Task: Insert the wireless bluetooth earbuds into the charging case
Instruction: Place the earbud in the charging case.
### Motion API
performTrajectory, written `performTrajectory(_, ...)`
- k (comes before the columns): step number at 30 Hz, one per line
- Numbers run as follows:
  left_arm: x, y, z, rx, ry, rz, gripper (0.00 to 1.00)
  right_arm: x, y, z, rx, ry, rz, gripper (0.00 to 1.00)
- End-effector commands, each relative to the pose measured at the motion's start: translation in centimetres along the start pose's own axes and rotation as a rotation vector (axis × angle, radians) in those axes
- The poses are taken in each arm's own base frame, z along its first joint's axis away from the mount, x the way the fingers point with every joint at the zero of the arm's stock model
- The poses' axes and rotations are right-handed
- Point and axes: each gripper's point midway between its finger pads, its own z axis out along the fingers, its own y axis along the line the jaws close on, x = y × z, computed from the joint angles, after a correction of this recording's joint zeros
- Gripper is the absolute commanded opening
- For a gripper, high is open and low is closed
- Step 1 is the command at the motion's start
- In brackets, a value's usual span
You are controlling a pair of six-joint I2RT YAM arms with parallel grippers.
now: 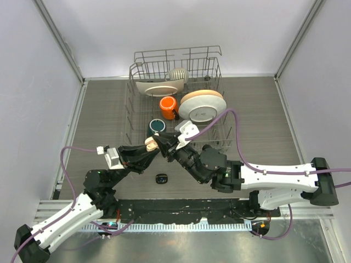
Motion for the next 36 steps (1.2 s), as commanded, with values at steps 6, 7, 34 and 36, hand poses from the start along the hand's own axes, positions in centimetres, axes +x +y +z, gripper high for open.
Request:
performTrajectory(6,-3.9,-1.0,0.8,0.035,-0.113,0.000,0.00,-1.9,0.7,0.6,-0.006,-0.042,0.015,0.01)
performTrajectory(7,-4.0,-1.0,0.8,0.033,-0.116,-0.002,0.00,-2.0,0.6,0.5,-0.006,-0.047,0.016,0.01)
performTrajectory(34,-6.3,-1.2,0.9,0.031,-0.198,-0.030,0.00,0.2,1.0,-1.1,-0.104,-0.033,-0.034,0.01)
performTrajectory(36,-6.3,-1.0,0.9,0.016,-0.202,-0.029,0.00,-0.1,1.4,-1.4,-0.141,-0.029,-0.040,0.01)
